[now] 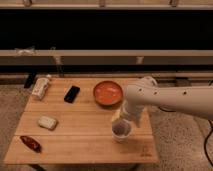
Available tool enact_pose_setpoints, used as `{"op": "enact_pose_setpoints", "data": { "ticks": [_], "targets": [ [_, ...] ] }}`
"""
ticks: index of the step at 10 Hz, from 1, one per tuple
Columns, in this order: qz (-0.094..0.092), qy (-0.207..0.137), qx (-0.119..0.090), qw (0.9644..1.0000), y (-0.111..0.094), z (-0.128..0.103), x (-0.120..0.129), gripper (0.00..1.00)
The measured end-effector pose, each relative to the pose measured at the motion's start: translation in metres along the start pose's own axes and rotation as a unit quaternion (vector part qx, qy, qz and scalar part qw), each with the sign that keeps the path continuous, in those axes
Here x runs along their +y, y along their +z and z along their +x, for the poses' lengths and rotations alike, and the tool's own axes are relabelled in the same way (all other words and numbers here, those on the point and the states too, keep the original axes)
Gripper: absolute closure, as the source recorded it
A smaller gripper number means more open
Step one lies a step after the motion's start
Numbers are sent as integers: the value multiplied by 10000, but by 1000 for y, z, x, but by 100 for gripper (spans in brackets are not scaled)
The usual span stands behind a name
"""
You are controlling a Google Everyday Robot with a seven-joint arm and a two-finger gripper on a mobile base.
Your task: Place the ceramic cup in the ceramic bowl
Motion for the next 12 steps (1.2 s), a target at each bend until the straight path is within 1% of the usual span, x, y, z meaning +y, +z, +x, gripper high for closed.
{"op": "enact_pose_setpoints", "data": {
  "ticks": [2, 5, 8, 10, 12],
  "targets": [
    [-40, 69, 60, 10000, 7, -3, -5, 20],
    [-203, 152, 68, 9997, 2, -5, -18, 20],
    [-283, 151, 136, 9994, 3, -1, -19, 20],
    [-303, 174, 174, 9992, 6, 0, -22, 20],
    [-280, 249, 212, 9991, 11, 2, -31, 20]
  ]
}}
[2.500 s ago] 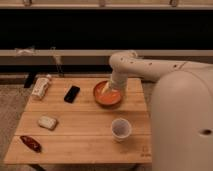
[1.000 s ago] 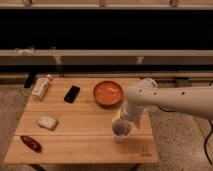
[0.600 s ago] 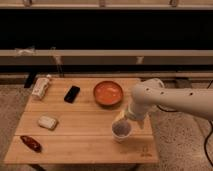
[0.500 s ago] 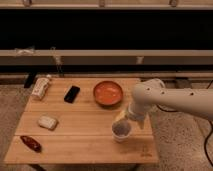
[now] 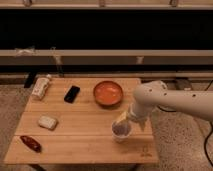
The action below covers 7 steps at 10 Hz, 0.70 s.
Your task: Place the ceramic cup in the ceramic bowl
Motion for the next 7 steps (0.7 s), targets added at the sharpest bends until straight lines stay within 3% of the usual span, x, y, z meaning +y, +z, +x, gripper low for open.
{"op": "enact_pose_setpoints", "data": {
  "ticks": [3, 7],
  "targets": [
    [30, 85, -47, 9999, 8, -2, -8, 23],
    [25, 37, -67, 10000, 15, -6, 1, 59]
  ]
}}
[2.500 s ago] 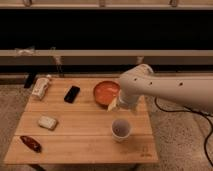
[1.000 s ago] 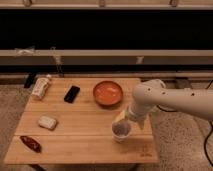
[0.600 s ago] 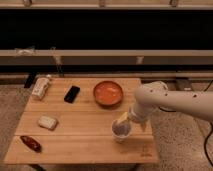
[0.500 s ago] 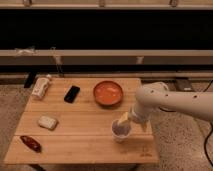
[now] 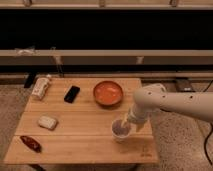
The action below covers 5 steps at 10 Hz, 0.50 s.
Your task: Place the ceramic cup in the ceramic bowl
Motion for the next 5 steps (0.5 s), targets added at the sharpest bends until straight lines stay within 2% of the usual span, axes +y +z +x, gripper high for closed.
{"op": "enact_pose_setpoints", "data": {
  "ticks": [3, 4, 5],
  "targets": [
    [-101, -108, -32, 9999, -5, -4, 15, 90],
    [-143, -154, -38, 9998, -8, -6, 22, 97],
    [-198, -222, -45, 9995, -13, -9, 29, 100]
  ]
}}
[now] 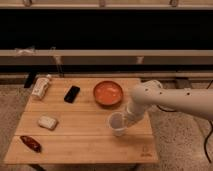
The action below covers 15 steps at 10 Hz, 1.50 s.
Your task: Place the ceramic cup in the ceramic bowl
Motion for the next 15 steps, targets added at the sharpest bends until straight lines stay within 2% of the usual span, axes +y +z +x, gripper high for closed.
{"op": "enact_pose_setpoints", "data": {
  "ticks": [4, 7, 11, 14, 15],
  "targets": [
    [-180, -380, -155, 9990, -34, -26, 39, 100],
    [-258, -644, -287, 9972, -53, -65, 61, 100],
    [-314, -769, -352, 9959, -59, -139, 85, 100],
    [-330, -780, -365, 9957, -57, -174, 101, 100],
    [-339, -748, -362, 9960, -52, -185, 104, 95]
  ]
}}
